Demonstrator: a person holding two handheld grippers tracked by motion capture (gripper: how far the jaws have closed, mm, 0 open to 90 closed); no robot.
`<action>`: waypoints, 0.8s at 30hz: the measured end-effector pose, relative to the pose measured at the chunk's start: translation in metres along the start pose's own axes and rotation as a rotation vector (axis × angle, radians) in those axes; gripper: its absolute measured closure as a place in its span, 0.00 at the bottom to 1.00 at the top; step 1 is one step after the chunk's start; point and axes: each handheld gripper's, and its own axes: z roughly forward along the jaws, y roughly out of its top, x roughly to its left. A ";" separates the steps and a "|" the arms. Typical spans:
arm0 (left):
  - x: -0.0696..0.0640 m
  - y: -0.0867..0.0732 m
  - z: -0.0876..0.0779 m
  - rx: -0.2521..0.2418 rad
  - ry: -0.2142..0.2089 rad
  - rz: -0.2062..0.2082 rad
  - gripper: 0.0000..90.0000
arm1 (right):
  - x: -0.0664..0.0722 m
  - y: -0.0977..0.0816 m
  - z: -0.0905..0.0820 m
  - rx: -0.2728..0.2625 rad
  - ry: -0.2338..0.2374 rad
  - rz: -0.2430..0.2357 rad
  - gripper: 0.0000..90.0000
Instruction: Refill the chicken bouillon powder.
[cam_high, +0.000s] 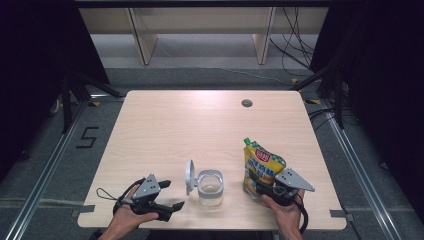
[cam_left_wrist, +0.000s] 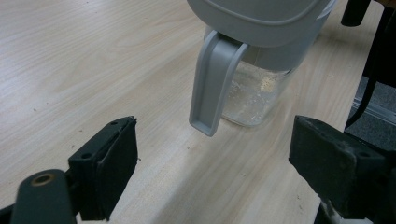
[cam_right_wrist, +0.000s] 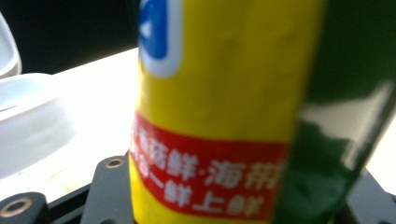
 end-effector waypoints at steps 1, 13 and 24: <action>0.000 0.000 0.000 0.000 0.005 0.003 0.17 | 0.001 0.002 -0.002 -0.011 -0.022 -0.020 0.50; -0.001 -0.001 0.000 -0.013 0.005 -0.033 0.17 | 0.032 0.033 -0.041 0.026 -0.081 -0.371 0.50; 0.002 -0.002 0.000 -0.011 0.025 -0.032 0.17 | 0.062 0.037 -0.048 0.128 -0.097 -0.708 0.52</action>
